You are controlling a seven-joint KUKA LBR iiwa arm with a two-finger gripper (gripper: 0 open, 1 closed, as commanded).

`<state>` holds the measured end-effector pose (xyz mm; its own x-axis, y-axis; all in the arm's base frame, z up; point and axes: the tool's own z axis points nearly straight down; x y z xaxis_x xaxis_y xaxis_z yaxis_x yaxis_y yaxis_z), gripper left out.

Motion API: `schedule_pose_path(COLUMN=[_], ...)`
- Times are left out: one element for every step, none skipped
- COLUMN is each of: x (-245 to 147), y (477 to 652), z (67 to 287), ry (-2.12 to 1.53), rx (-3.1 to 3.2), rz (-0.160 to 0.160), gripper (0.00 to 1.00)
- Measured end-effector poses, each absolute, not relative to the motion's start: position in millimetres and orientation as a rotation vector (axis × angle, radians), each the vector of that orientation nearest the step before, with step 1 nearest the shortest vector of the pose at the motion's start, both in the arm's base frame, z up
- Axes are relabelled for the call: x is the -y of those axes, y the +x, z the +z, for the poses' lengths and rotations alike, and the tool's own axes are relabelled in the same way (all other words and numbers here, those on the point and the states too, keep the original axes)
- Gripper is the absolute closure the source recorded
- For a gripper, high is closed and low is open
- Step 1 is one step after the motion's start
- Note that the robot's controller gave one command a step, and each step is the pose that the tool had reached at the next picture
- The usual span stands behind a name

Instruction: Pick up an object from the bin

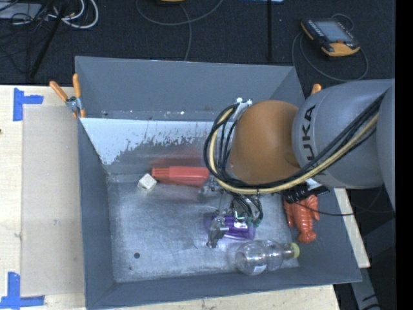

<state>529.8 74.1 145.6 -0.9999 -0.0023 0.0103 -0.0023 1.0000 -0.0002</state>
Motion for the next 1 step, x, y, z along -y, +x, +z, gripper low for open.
schedule_pose_path(x=[-73.7], y=[531.8], z=[149.7], ry=[-0.001], rx=[3.139], rz=[-0.001], gripper=[0.00])
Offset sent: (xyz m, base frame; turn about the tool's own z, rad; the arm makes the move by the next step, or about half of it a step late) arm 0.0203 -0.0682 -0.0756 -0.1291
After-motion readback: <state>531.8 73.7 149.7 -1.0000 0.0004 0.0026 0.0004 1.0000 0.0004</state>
